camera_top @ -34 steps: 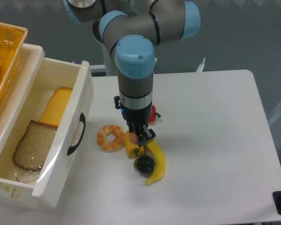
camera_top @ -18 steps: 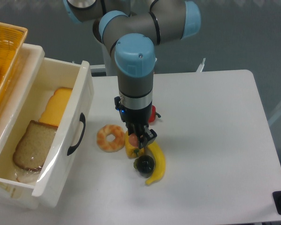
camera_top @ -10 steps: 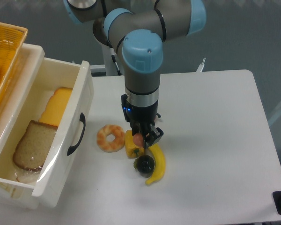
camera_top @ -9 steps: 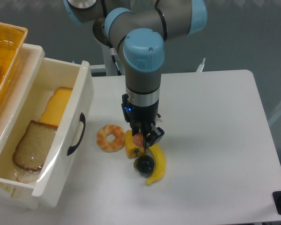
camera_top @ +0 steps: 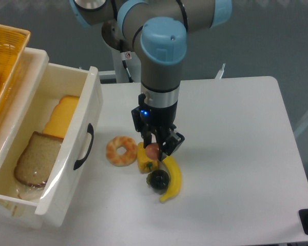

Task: Place the egg in the upper white drawer
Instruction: 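Lower the gripper over the egg beside the donut and close on it, then lift the egg and carry it toward the open white drawer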

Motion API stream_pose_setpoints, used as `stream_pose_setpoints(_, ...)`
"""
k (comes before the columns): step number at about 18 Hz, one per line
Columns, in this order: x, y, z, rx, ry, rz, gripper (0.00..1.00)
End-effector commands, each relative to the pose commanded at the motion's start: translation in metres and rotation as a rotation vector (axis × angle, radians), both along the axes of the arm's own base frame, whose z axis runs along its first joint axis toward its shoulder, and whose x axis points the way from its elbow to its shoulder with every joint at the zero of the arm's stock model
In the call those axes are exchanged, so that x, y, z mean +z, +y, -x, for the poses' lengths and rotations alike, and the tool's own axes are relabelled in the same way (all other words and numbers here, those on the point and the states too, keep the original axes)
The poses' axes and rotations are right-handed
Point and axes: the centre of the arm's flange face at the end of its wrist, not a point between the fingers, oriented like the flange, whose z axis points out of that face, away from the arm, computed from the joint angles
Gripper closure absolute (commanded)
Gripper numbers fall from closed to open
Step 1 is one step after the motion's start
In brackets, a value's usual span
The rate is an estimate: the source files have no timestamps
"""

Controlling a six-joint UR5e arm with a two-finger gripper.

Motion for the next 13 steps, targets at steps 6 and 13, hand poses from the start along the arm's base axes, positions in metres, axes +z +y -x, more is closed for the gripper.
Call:
stream_pose_setpoints(6, 0.015, -0.003, -0.006, 0.061, -0.027, -0.041, 0.79)
stream_pose_setpoints(13, 0.040, 0.001, -0.029, 0.125, -0.148, -0.159, 0.79)
